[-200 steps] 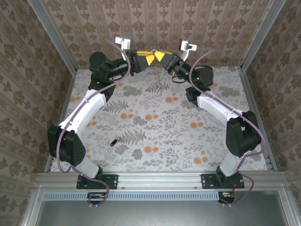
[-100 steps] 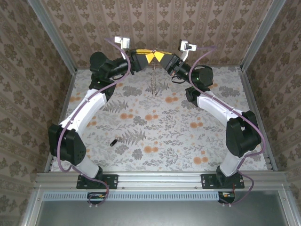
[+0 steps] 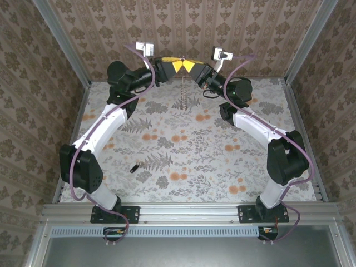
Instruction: Put the keys on the keyring
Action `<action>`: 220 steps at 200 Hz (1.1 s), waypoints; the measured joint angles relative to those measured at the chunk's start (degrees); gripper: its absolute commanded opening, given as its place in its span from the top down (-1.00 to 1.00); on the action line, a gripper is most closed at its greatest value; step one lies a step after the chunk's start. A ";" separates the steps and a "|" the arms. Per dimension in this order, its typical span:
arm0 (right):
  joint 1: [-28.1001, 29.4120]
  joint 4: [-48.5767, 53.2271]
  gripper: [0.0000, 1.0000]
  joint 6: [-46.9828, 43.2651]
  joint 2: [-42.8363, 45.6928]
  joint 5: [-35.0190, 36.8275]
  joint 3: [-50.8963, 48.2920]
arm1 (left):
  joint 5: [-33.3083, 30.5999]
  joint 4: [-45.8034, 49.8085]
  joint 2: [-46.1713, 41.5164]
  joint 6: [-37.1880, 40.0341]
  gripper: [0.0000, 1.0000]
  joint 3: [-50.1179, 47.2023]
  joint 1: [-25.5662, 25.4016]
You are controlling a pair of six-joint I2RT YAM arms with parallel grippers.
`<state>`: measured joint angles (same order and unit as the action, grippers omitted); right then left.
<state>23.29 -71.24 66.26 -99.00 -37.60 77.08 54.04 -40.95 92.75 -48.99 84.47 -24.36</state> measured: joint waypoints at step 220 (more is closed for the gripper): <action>0.52 -0.15 1.00 -0.04 -0.07 -0.52 -1.44 | 0.07 2.36 -2.93 3.41 0.05 -2.82 2.99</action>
<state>23.81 -71.40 66.22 -99.07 -38.13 75.64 54.11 -38.59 89.82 -45.58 81.65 -21.37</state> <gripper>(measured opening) 0.062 0.475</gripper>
